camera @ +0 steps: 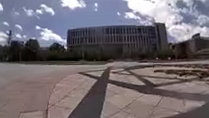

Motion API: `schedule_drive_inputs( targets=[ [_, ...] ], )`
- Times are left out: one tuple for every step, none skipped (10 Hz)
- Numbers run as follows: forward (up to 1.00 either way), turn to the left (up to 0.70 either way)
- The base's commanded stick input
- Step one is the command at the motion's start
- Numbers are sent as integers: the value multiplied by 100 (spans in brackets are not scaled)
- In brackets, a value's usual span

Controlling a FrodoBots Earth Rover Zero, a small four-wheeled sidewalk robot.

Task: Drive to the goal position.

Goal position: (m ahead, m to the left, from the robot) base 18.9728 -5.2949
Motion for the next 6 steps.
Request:
schedule_drive_inputs(
  targets=[
    [70, 2],
    [70, 2],
    [70, 2],
    [70, 2],
    [70, 2],
    [70, 2]
  ],
)
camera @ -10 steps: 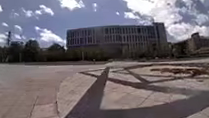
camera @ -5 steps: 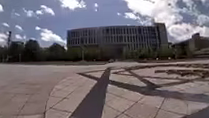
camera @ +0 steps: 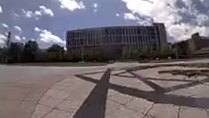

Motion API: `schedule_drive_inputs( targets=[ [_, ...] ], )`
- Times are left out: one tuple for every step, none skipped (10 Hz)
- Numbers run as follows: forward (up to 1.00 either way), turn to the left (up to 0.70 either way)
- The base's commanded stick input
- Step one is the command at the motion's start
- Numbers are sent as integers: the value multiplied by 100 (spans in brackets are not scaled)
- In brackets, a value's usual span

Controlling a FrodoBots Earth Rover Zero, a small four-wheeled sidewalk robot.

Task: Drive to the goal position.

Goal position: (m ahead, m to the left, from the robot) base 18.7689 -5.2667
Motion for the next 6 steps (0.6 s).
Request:
schedule_drive_inputs(
  targets=[
    [70, 2],
    [70, 2],
    [70, 2],
    [70, 2],
    [70, 2],
    [70, 2]
  ],
)
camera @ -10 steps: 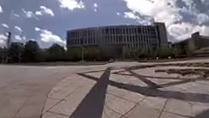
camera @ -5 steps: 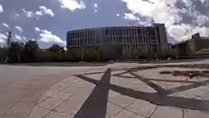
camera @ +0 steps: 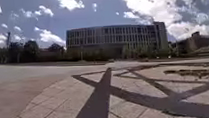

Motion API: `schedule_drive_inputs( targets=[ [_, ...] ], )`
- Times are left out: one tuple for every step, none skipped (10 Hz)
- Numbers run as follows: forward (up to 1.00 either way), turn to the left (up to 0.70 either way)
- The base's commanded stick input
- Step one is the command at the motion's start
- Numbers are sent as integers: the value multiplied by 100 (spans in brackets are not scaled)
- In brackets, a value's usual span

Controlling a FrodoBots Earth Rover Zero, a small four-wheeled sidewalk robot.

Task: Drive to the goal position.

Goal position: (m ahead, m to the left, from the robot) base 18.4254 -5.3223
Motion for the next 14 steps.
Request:
schedule_drive_inputs(
  targets=[
    [70, 2],
    [70, 2],
    [70, 2],
    [70, 2],
    [70, 2],
    [70, 2],
    [70, 2],
    [70, 2],
    [70, 2],
    [70, 2],
    [70, 2],
    [70, 2],
    [70, 2],
    [70, 2]
  ],
)
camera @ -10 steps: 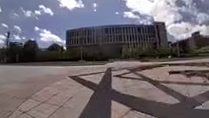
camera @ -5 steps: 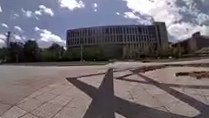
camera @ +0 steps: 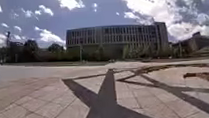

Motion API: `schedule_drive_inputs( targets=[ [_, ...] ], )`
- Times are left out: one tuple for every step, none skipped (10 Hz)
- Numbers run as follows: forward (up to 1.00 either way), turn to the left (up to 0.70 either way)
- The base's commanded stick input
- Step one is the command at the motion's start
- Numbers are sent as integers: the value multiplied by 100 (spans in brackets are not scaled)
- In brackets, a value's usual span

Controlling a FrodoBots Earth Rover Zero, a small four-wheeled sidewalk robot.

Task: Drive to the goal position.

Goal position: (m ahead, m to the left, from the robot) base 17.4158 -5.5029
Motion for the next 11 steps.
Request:
schedule_drive_inputs(
  targets=[
    [70, 2],
    [70, 2],
    [70, 2],
    [70, 2],
    [70, 2],
    [70, 2],
    [70, 2],
    [70, 2],
    [70, 2],
    [70, 2],
    [70, 2]
  ],
)
